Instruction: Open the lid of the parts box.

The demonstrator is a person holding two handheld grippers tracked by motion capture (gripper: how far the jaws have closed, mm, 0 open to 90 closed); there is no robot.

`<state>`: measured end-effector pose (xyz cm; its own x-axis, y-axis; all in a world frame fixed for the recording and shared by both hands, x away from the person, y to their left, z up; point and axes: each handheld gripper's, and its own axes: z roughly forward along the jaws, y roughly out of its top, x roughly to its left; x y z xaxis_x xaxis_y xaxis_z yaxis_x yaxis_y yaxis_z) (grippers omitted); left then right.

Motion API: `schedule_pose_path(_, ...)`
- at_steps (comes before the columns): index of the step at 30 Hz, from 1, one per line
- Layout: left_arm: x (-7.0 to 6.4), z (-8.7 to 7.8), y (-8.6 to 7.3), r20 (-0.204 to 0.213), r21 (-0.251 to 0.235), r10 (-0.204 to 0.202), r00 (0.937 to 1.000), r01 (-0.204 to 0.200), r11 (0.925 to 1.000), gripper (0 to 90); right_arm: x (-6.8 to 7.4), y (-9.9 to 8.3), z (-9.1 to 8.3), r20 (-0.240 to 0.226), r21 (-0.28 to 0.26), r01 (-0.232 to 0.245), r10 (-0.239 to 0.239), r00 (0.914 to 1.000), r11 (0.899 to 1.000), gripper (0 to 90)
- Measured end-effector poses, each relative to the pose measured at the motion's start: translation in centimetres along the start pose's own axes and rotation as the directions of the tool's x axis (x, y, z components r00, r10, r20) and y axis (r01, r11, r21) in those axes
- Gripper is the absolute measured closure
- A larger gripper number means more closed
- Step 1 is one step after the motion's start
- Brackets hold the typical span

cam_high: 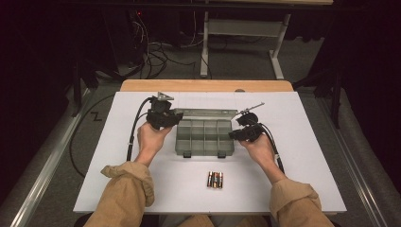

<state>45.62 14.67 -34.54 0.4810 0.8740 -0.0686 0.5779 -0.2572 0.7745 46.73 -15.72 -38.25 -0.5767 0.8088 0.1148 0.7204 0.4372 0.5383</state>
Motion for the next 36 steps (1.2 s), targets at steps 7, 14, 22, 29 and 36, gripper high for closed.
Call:
schedule_pose_path(7, 0.5, 0.5, 0.4, 0.002, -0.011, -0.028, 0.9996, 0.028, 0.9995, 65.1, 0.0, -0.1, 0.0, 0.001, -0.005, -0.001, 0.001, 1.0000, 1.000, 74.9)
schedule_pose_path(14, 0.9, 1.1, 0.9, -0.007, -0.023, -0.038, 0.9992, 0.038, 0.9990, 66.0, 0.0, 0.0, 0.0, -0.002, -0.001, 0.003, -0.003, 1.0000, 1.000, 74.9)
schedule_pose_path(22, 1.5, 2.2, 0.6, 0.004, -0.011, -0.054, 0.9985, 0.054, 0.9985, 66.6, -0.1, 0.0, 0.0, -0.006, -0.001, -0.001, 0.001, 1.0000, 1.000, 75.0)
schedule_pose_path(29, 2.2, 3.1, 0.5, 0.004, -0.002, -0.087, 0.9962, 0.087, 0.9962, 69.6, -0.1, 0.1, 0.0, -0.005, 0.004, 0.000, 0.000, 1.0000, 1.000, 75.0)
schedule_pose_path(36, 2.4, 4.1, 0.2, -0.011, 0.023, -0.095, 0.9954, 0.095, 0.9952, 71.1, 0.0, 0.1, 0.0, -0.001, 0.004, 0.001, -0.001, 1.0000, 1.000, 74.9)
